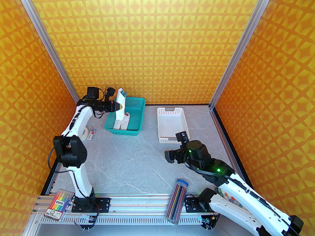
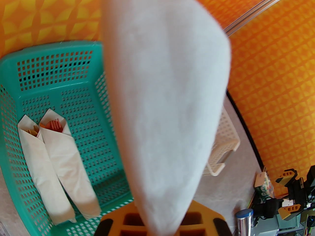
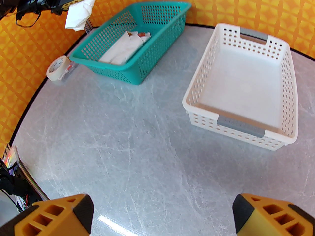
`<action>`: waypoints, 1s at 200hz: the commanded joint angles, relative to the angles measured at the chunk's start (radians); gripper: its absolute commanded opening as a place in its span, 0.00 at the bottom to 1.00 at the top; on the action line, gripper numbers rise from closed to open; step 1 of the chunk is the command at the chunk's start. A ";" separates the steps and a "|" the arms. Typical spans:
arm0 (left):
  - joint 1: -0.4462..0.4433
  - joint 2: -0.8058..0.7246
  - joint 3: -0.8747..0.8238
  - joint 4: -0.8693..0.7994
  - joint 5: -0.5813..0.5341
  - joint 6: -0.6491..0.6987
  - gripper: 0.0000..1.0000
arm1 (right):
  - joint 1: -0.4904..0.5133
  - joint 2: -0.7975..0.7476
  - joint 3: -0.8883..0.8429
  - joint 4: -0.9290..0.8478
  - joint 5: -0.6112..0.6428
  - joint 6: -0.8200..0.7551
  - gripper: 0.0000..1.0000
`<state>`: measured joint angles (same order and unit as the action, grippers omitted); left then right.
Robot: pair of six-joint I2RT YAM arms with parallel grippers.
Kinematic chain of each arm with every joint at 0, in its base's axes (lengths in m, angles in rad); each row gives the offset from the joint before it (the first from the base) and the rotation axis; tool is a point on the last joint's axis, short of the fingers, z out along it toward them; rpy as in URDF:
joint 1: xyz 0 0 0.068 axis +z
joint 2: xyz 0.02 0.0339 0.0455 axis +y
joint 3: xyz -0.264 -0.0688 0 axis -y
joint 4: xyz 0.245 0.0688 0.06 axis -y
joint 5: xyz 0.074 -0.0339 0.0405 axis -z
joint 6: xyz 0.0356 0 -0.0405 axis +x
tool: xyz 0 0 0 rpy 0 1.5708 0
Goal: Place the utensils on the paper napkin and roll it up
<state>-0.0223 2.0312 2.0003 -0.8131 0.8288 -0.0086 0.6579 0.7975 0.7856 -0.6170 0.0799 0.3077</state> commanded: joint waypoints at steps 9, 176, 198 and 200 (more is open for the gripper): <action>-0.005 0.050 0.070 -0.062 -0.011 0.048 0.00 | -0.006 0.022 -0.006 0.004 0.029 0.022 0.99; -0.085 0.304 0.199 -0.077 -0.069 0.010 0.00 | -0.006 0.123 -0.020 0.050 0.040 0.053 0.99; -0.096 0.330 0.211 -0.071 -0.073 0.000 0.00 | -0.006 0.123 -0.023 0.049 0.043 0.054 0.99; -0.097 0.333 0.212 -0.071 -0.074 -0.002 0.00 | -0.006 0.123 -0.024 0.049 0.043 0.054 0.99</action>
<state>-0.1028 2.3280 2.1715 -0.8864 0.7650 0.0113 0.6579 0.9192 0.7780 -0.5858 0.0994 0.3450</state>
